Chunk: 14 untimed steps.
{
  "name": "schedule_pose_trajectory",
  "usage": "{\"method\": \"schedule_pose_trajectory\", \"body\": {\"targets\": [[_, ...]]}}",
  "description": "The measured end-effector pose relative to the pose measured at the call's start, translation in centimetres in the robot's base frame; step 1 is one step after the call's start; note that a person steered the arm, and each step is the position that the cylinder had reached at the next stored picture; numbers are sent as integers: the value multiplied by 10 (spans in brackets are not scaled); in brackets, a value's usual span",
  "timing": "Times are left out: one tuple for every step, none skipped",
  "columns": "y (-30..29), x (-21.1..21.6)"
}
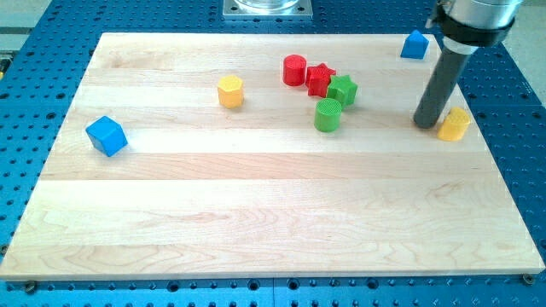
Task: Place the red blocks parallel to each other
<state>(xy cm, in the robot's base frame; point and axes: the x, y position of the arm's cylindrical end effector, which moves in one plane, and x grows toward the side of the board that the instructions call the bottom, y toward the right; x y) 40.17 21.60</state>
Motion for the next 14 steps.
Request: {"method": "schedule_pose_trajectory", "body": {"targets": [[-23,-27],[-64,-57],[-89,-74],[-111,-86],[-141,-86],[-161,-91],[-179,-92],[-180,-95],[-178,-104],[-188,-104],[-232,-104],[-270,-104],[-294,-104],[-306,-104]]}}
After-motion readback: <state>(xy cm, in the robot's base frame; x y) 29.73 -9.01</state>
